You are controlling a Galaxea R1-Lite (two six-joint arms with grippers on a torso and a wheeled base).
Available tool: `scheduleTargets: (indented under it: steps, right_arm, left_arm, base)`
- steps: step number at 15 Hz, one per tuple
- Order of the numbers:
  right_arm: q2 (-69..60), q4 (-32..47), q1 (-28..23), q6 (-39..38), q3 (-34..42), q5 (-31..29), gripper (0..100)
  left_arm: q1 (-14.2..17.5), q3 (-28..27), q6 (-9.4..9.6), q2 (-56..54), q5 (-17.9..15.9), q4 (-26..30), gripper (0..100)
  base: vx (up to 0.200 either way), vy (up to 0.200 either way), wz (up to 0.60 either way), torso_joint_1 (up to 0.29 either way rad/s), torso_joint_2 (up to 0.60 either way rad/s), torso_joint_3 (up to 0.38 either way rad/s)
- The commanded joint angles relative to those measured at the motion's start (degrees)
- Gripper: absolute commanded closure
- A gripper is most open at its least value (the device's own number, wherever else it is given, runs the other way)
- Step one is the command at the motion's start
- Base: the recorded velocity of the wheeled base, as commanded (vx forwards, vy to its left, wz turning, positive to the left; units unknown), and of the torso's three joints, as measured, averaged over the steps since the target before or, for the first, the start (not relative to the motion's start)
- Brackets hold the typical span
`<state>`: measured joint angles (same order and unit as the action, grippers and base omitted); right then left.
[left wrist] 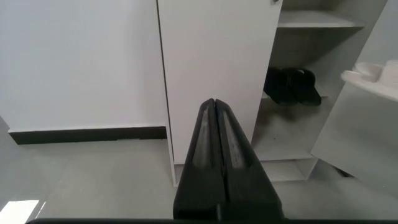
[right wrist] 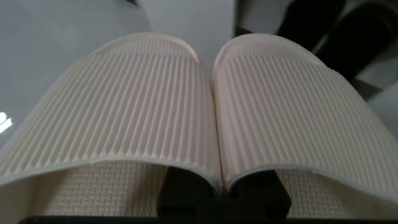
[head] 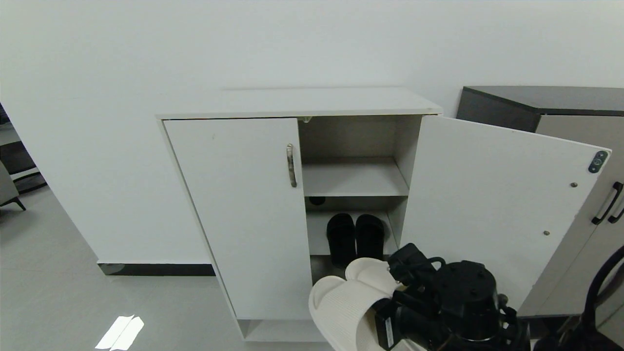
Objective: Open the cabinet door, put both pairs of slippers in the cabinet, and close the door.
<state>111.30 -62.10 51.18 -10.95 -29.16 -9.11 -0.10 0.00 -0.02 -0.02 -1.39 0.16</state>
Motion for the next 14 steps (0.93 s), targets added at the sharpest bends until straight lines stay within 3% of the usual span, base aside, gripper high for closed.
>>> scheduleTargets:
  steps: [1,3,10,14]
  right_arm:
    - [-4.8,13.1,0.9,-3.6,-12.3,-9.7,100]
    - [-5.1,21.3,0.6,-7.8,-18.2,-15.7,100]
    - [-1.9,29.2,1.6,-7.9,-28.3,-22.4,100]
    - [1.9,38.8,1.8,-8.0,-40.0,-29.9,100]
  left_arm:
    - [0.0,0.0,0.02,0.0,0.0,0.0,100]
    - [0.0,0.0,0.02,0.0,0.0,0.0,100]
    - [0.0,0.0,0.2,0.0,0.0,0.0,100]
    - [0.0,0.0,0.29,0.0,0.0,0.0,100]
  base:
    - [0.0,0.0,0.0,0.0,0.0,0.0]
    - [0.0,0.0,0.0,0.0,0.0,0.0]
    - [0.0,0.0,0.0,0.0,0.0,0.0]
    - [0.0,0.0,0.0,0.0,0.0,0.0]
